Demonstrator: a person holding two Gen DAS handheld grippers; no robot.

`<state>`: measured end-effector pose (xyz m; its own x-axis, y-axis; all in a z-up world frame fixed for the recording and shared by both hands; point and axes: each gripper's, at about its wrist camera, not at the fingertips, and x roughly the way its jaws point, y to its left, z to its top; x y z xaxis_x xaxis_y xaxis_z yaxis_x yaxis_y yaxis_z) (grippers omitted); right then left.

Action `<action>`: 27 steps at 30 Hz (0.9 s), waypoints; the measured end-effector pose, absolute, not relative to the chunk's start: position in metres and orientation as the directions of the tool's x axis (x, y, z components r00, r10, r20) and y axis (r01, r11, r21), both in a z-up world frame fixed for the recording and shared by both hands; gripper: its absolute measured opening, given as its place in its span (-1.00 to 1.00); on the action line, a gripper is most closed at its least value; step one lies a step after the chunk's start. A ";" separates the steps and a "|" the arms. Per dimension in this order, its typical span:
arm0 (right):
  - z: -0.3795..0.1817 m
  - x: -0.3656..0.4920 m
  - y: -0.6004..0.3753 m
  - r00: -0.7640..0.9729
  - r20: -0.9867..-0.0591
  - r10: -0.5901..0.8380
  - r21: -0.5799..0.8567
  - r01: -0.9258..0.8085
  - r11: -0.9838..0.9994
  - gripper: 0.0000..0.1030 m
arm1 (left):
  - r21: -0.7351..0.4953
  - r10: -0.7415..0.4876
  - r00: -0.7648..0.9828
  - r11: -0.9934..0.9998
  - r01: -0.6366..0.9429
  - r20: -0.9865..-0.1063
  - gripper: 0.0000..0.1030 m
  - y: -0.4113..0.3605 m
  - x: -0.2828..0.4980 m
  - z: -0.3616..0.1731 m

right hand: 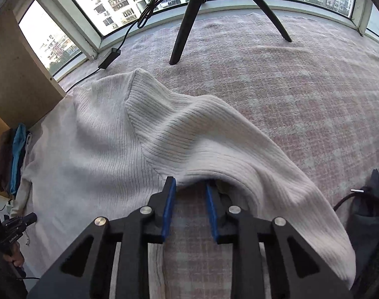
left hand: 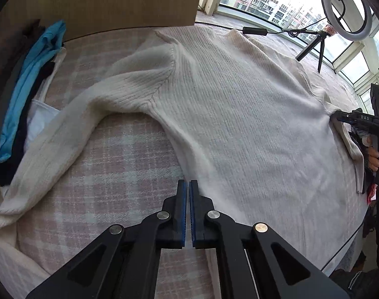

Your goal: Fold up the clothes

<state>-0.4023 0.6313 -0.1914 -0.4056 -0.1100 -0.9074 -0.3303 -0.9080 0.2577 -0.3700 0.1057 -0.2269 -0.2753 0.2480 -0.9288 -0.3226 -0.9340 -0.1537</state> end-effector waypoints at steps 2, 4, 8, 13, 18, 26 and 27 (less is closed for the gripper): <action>-0.173 -0.393 0.625 -0.425 -0.895 -0.136 0.279 -0.295 -0.914 -0.53 | -0.104 0.194 -0.305 -0.952 -0.288 -0.932 -0.92 0.072 -0.362 -0.214; -0.147 -0.385 0.618 -0.450 -0.882 -0.142 0.280 -0.257 -0.925 -0.53 | -0.089 0.169 -0.308 -0.962 -0.257 -0.936 -0.92 0.039 -0.357 -0.209; -0.086 -0.381 0.596 -0.498 -0.853 -0.158 0.279 -0.178 -0.944 -0.53 | -0.060 0.118 -0.312 -0.980 -0.192 -0.943 -0.64 -0.025 -0.345 -0.197; -0.022 -0.399 0.539 -0.526 -0.833 -0.173 0.235 -0.052 -0.971 -0.41 | -0.056 0.093 -0.287 -0.989 -0.134 -0.953 -0.60 -0.088 -0.332 -0.200; -0.015 -0.441 0.431 -0.454 -0.856 -0.246 0.209 0.131 -0.969 -0.38 | -0.132 0.166 -0.262 -0.981 -0.144 -0.951 -0.47 -0.076 -0.333 -0.232; -0.109 -0.504 0.292 -0.263 -0.927 -0.269 0.195 0.276 -0.941 -0.38 | 0.032 0.039 -0.327 -0.977 -0.211 -0.944 -0.86 -0.047 -0.347 -0.258; -0.124 -0.510 0.279 -0.237 -0.933 -0.271 0.200 0.286 -0.937 -0.38 | 0.069 0.012 -0.353 -0.974 -0.216 -0.936 -0.87 -0.052 -0.347 -0.250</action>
